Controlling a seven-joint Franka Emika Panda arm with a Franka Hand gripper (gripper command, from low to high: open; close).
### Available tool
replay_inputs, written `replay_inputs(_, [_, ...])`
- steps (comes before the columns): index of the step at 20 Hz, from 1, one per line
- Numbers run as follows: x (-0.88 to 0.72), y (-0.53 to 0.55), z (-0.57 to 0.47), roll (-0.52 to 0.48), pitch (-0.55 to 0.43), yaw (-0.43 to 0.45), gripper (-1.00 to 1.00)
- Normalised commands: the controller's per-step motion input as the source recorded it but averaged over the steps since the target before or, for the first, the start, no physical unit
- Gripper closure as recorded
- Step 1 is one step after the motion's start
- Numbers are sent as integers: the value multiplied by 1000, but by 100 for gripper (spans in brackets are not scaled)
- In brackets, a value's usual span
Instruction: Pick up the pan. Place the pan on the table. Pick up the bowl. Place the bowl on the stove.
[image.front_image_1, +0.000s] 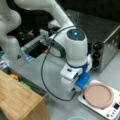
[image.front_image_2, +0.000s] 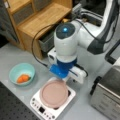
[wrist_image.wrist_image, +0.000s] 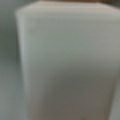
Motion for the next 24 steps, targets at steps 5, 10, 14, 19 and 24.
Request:
replay_inputs(5, [134, -5, 87, -47, 60, 88, 100])
replay_inputs(10, [104, 13, 97, -36, 67, 77, 100])
replay_inputs(14, [80, 35, 95, -30, 71, 68, 100])
replay_inputs(19, [54, 20, 52, -21, 60, 64, 100])
replay_inputs(24, [31, -3, 48, -15, 55, 65, 100])
